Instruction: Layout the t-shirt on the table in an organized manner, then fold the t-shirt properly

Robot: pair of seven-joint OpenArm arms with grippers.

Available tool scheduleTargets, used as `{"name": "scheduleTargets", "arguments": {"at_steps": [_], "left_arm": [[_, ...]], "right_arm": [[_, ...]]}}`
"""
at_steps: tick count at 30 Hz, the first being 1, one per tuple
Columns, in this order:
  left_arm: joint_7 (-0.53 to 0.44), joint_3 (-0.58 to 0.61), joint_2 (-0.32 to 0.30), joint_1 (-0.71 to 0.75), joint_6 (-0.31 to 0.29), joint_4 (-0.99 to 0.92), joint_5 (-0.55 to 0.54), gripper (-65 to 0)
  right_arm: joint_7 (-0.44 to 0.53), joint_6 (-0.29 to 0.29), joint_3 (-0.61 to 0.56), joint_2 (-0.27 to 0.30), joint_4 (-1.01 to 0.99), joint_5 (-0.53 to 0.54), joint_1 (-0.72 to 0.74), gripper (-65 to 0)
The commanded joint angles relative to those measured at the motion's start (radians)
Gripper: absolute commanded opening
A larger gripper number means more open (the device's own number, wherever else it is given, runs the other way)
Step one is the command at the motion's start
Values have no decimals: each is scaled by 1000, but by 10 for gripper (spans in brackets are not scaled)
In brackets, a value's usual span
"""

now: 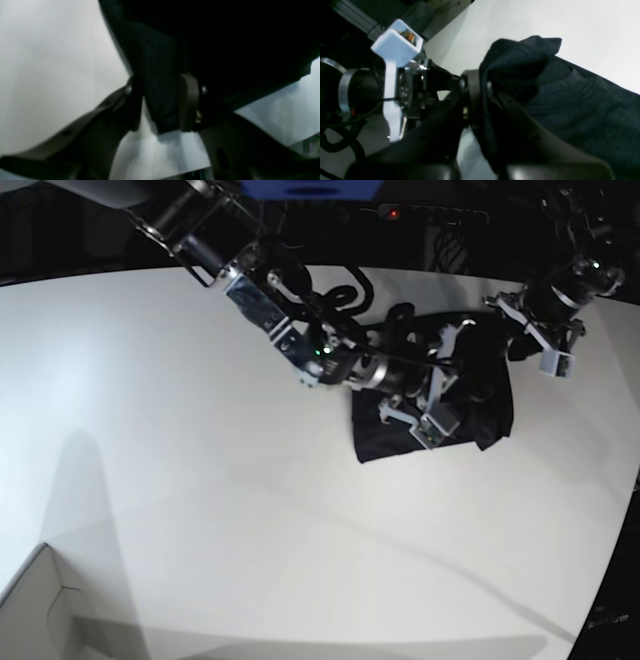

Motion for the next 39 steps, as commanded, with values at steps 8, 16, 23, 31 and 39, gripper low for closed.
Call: {"name": "scheduleTargets", "arguments": {"at_steps": [8, 16, 23, 31, 39], "left_arm": [[-11, -94, 5, 11, -9, 97, -47, -416], [-10, -344, 11, 33, -9, 100, -116, -416], [-10, -375, 18, 44, -9, 109, -130, -416], [-10, -200, 64, 34, 7, 183, -213, -413], [-10, -106, 166, -58, 8, 188, -91, -413]], "right_arm": [[22, 8, -81, -12, 22, 15, 18, -444], [24, 11, -138, -17, 26, 15, 19, -422], [19, 7, -38, 43, 97, 17, 7, -422], [19, 7, 140, 212, 236, 18, -125, -421], [19, 7, 236, 309, 307, 18, -269, -421]]}}
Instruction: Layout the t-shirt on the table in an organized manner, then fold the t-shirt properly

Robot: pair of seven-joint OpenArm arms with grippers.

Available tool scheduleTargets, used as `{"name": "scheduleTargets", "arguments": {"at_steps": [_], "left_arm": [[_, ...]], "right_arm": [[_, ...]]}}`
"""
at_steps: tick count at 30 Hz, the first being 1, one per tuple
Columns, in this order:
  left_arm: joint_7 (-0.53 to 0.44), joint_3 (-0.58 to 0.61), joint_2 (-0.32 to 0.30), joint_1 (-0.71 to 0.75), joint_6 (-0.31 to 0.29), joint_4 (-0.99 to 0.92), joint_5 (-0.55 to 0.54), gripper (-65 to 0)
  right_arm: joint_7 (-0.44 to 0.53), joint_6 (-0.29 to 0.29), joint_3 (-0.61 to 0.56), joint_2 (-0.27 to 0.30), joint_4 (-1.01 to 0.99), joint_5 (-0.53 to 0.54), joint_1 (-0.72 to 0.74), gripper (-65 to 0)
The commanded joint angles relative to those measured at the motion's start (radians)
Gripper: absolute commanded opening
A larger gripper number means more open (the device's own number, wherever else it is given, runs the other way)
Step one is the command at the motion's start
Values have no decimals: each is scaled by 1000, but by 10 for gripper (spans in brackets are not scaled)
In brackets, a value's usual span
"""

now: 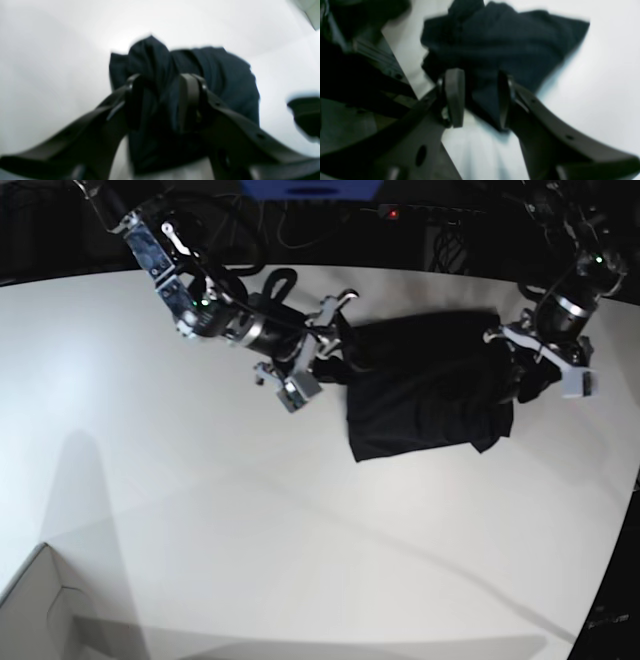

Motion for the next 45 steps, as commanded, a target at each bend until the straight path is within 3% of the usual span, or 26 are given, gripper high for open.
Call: {"name": "scheduleTargets", "arguments": {"at_steps": [1, 7, 17, 22, 26, 32, 40, 43, 45], "left_arm": [[-12, 13, 10, -15, -10, 17, 21, -413], [-12, 23, 113, -83, -10, -4, 211, -413], [-14, 22, 117, -109, -11, -99, 270, -427], [-14, 3, 117, -81, -11, -92, 260, -650], [-14, -79, 133, -43, -23, -29, 233, -649], [-14, -182, 129, 14, -23, -4, 38, -649], [-14, -205, 110, 14, -23, -153, 33, -643], [-14, -204, 80, 11, -23, -221, 24, -572], [-14, -205, 73, 11, -23, -244, 24, -488]], "right_arm": [[29, 7, 9, -2, 25, 11, 4, -421], [29, 7, 12, 2, 28, 11, -33, -421], [29, 7, 12, 19, 58, 12, -54, -421], [29, 7, 12, 19, 59, 12, -53, -421], [29, 7, 10, 19, 59, 12, -51, -421], [29, 10, 4, 19, 59, 12, -53, -421], [28, 11, 3, 19, 61, 12, -60, -421], [28, 11, 1, 19, 61, 12, -76, -421], [28, 11, 1, 21, 61, 12, -80, -421]]}}
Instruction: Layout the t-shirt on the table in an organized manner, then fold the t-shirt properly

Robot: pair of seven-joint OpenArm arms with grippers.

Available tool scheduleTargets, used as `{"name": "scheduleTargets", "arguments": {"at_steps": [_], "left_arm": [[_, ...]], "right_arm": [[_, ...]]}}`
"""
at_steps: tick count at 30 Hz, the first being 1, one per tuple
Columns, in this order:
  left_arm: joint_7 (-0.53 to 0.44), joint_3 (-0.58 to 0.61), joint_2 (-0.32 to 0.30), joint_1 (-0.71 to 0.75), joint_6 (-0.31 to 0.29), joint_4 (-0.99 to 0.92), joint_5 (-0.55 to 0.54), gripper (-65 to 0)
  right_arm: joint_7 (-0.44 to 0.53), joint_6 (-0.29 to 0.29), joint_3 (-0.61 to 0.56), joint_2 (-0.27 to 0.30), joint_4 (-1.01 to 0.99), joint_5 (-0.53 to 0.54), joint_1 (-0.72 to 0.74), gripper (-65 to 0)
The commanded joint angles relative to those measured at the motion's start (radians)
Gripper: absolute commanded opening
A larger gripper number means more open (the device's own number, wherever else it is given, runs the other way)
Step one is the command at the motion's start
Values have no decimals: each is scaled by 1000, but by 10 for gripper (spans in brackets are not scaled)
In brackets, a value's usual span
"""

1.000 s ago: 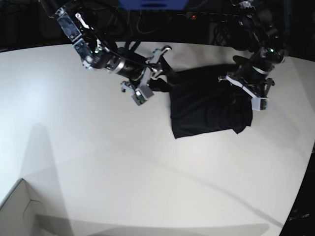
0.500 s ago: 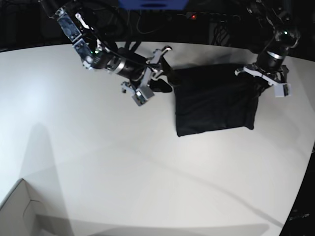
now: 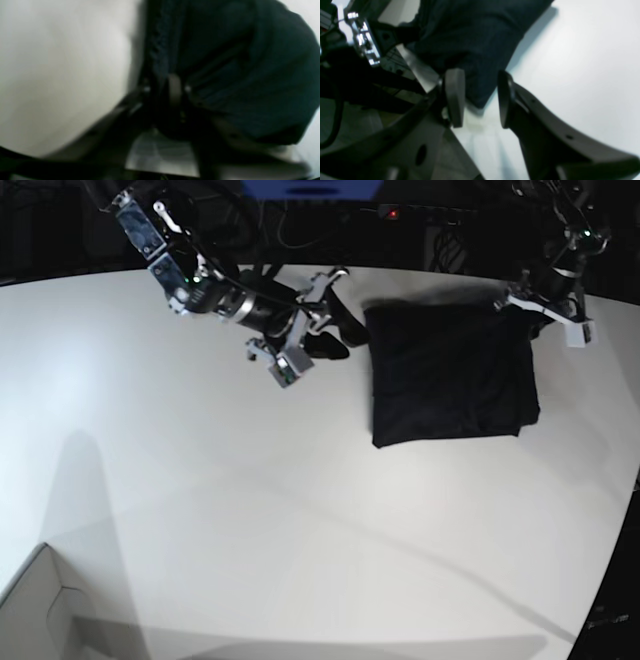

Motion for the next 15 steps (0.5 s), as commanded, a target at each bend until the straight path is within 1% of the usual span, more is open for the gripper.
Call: {"name": "scheduleTargets", "arguments": {"at_steps": [1, 4, 6, 8, 10, 11, 13, 15], "left_arm": [[-18, -3, -6, 0, -7, 11, -16, -442], [-18, -32, -5, -6, -8, 17, -16, -340], [-18, -53, -5, -22, -8, 18, -31, -296], [-18, -84, -6, -25, -8, 17, -72, -258], [-18, -106, -12, -23, -8, 18, -121, -235], [-17, -107, -28, -22, -8, 20, -140, -231], [-17, -102, -52, -19, -8, 25, -174, -232], [-17, -86, -61, -19, -8, 26, -200, -232]], "right_arm": [[27, 11, 1, 0, 22, 16, 7, -421], [27, 11, 1, 17, 24, 16, -1, -421], [27, 11, 3, 29, 33, 16, -2, -421], [27, 11, 7, 34, 50, 14, -5, -421], [27, 11, 7, 58, 68, 14, -7, -421], [27, 11, 7, 66, 77, 14, -7, -421], [27, 11, 10, 75, 85, 14, -10, -421], [27, 11, 17, 86, 91, 16, -21, -421]]}}
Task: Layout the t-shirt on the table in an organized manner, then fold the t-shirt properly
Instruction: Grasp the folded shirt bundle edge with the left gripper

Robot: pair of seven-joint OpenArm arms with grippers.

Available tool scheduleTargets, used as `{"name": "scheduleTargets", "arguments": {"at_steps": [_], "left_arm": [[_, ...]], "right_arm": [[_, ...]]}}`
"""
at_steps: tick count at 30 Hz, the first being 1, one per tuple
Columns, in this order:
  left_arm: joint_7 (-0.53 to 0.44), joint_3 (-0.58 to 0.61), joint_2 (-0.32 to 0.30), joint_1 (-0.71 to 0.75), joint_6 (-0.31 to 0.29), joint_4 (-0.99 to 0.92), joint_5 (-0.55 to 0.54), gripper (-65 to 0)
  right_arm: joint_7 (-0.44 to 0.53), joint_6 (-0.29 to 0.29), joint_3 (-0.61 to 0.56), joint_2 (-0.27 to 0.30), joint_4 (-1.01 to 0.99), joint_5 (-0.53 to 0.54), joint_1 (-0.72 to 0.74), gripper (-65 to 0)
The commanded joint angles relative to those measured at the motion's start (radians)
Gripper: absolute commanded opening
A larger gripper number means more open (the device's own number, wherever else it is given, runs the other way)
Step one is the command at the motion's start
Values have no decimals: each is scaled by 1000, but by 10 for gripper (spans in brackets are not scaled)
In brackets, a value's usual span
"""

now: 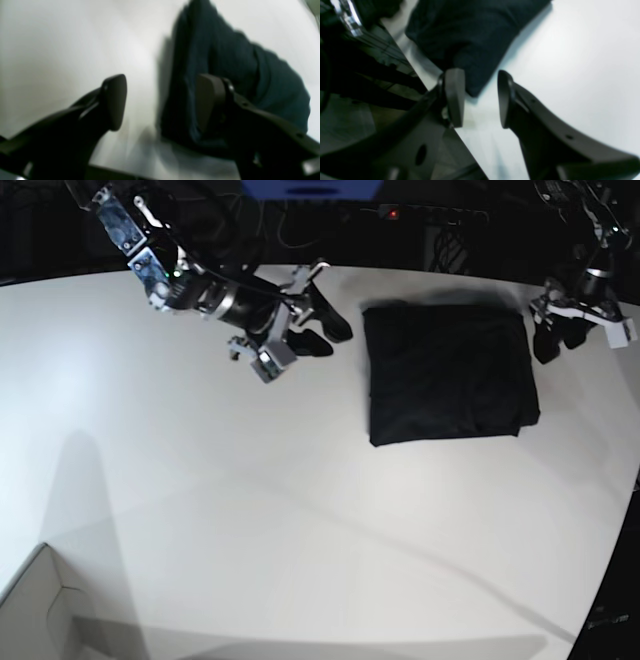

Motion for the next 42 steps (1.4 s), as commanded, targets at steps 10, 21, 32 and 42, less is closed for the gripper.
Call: {"name": "scheduleTargets", "arguments": {"at_steps": [10, 21, 32, 42], "left_arm": [[-14, 112, -10, -37, -8, 7, -25, -231], [-14, 118, -7, -129, 1, -51, 138, -231], [-19, 119, -8, -188, -5, -181, 227, -231], [-23, 244, -39, -214, -8, -281, 224, -246]], "right_arm": [[22, 11, 75, 9, 31, 12, -49, -421], [22, 11, 115, 35, 54, 12, -86, -421], [22, 11, 156, 55, 87, 12, -114, -421], [24, 11, 296, 58, 125, 12, -184, -421]]}}
